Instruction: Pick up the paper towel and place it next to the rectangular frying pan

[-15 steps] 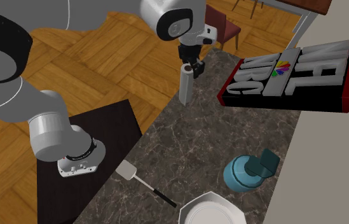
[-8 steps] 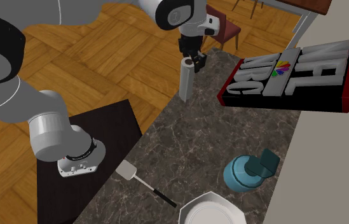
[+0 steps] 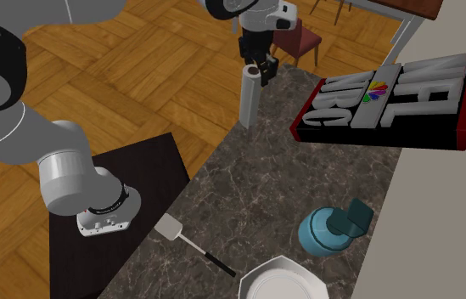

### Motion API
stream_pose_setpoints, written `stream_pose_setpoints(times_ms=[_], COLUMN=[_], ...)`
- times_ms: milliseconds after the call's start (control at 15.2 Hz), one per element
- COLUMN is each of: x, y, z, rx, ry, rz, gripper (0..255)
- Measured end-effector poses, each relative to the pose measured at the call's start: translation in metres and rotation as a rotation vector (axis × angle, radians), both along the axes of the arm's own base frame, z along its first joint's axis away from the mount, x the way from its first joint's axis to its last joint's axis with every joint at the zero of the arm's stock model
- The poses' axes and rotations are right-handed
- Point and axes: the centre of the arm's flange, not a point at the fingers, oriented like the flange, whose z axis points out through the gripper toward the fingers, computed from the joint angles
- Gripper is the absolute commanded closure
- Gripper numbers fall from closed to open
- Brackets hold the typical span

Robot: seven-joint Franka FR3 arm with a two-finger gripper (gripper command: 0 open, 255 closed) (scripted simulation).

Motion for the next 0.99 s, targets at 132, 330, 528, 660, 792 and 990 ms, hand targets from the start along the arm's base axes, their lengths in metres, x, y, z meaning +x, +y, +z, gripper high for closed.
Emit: stream_pose_setpoints(times_ms=[132,330,528,660,792,990], x=[0.000,0.000,0.001,0.000,-0.001,-0.002], y=[-0.001,0.000,-0.001,0.000,-0.001,-0.001], z=[0.011,0.026,0.042,0.052,0.062,0.079], rx=[0.000,0.000,0.000,0.000,0.000,0.000], ry=[0.000,0.000,0.000,0.000,0.000,0.000], rz=[0.000,0.000,0.000,0.000,0.000,0.000], gripper=[255,255,255,255,255,255])
